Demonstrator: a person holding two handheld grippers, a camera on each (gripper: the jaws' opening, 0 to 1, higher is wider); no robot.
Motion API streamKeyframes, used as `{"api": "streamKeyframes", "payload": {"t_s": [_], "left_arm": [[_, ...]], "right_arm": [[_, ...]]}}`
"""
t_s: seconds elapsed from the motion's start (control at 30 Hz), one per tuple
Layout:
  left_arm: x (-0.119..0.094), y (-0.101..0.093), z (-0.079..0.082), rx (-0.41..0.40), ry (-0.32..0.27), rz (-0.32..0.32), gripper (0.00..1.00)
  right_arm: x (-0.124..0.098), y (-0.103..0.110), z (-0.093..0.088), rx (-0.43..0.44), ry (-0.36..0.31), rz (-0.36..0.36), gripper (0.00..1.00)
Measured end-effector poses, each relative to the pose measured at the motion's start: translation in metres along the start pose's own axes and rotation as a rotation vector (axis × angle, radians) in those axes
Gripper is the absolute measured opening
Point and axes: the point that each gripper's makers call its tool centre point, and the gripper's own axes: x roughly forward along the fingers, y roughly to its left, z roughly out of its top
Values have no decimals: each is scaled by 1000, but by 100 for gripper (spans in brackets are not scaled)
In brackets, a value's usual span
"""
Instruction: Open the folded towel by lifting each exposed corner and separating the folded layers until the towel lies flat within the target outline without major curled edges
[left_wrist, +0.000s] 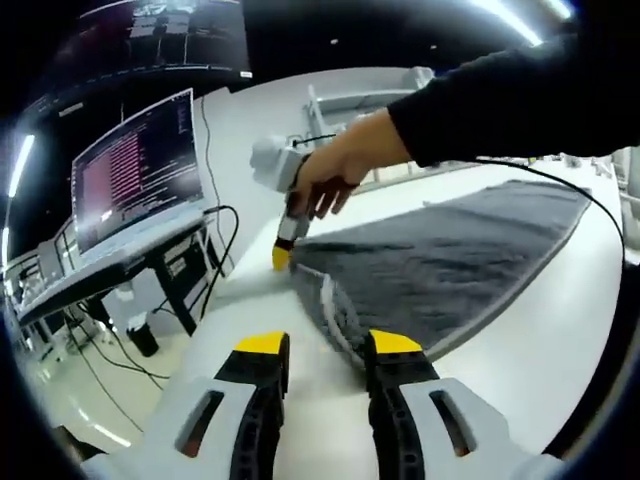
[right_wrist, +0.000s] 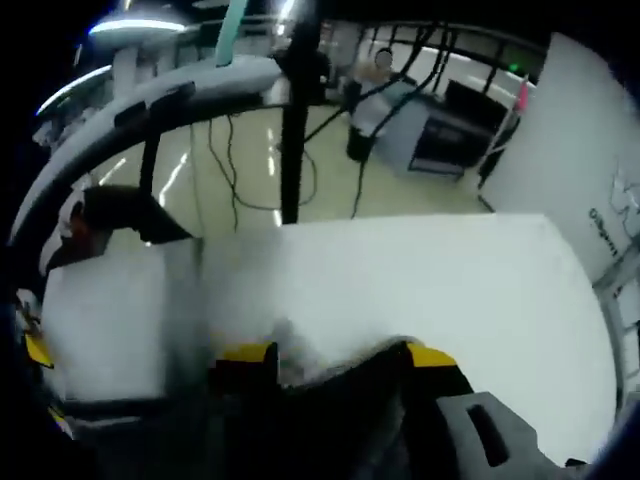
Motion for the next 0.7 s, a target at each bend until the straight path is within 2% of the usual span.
{"api": "streamKeyframes", "payload": {"t_s": [0.13, 0.2, 0.3, 0.43, 0.5, 0.6, 0.67, 0.7], "left_arm": [[-2, 1, -2, 7, 9, 7, 34], [-3, 1, -3, 7, 11, 11, 36], [-3, 2, -2, 7, 10, 18, 37], [-2, 4, -4, -13, 13, 28, 35], [-2, 6, -3, -13, 11, 35, 35], [-1, 7, 1, -11, 3, 37, 35], [-1, 5, 3, -8, -1, 32, 35], [0, 5, 4, -7, -2, 28, 34]], "right_arm": [[-1, 13, 1, 40, -15, 71, 72], [-4, 15, 3, 50, -21, 87, 75], [-12, 30, 3, 90, -21, 176, 85], [-24, 26, 6, 85, -20, 181, 85], [-30, 25, 11, 95, -45, 189, 85], [-41, 39, 21, 139, -88, 285, 86], [-47, 47, 22, 181, -82, 333, 93], [-49, 43, 23, 165, -88, 313, 94]]}}
